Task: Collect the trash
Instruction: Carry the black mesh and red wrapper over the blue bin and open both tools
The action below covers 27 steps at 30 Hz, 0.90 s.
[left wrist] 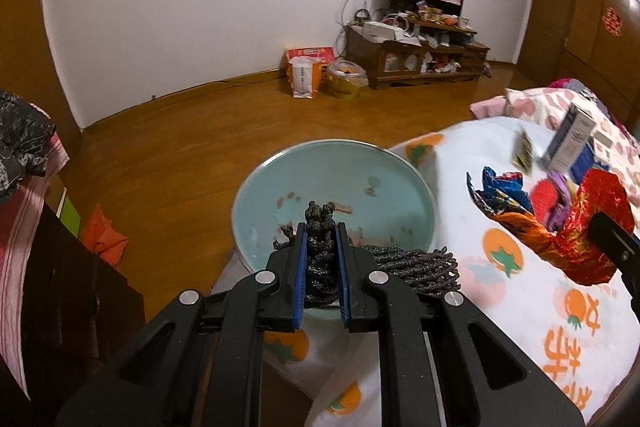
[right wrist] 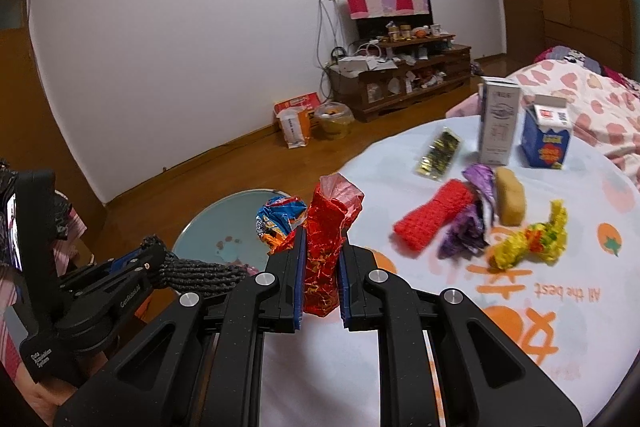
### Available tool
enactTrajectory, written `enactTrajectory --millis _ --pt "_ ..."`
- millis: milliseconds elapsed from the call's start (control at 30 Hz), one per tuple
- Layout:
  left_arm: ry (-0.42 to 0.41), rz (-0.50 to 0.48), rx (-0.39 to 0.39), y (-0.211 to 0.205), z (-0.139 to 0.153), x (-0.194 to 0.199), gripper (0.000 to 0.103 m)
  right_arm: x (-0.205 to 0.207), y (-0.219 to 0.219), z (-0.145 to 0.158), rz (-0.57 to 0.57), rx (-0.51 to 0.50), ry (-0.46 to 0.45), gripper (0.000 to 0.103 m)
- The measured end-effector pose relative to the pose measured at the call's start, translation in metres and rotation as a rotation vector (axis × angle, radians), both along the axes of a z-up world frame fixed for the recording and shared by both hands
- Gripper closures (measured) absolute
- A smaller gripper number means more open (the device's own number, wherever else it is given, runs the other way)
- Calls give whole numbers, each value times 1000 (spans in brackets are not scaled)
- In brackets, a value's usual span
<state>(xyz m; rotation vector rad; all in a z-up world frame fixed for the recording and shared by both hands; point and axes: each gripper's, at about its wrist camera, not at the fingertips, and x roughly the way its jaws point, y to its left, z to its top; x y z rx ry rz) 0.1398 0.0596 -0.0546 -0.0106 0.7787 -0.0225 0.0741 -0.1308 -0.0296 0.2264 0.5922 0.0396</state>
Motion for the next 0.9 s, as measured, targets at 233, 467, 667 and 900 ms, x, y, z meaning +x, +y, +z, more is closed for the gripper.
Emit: enactTrajectory --millis 233,467,667,900 --pt "3 58 -2 23 -2 19 90 27 19 -5 32 -3 15 88" --pt "11 92 38 31 -10 39 90 53 35 -18 46 -18 39 88" --pt "51 111 71 35 -27 56 90 76 48 -34 54 -36 70 88" --pt "100 107 92 39 -49 72 90 102 62 -55 76 -51 108 88"
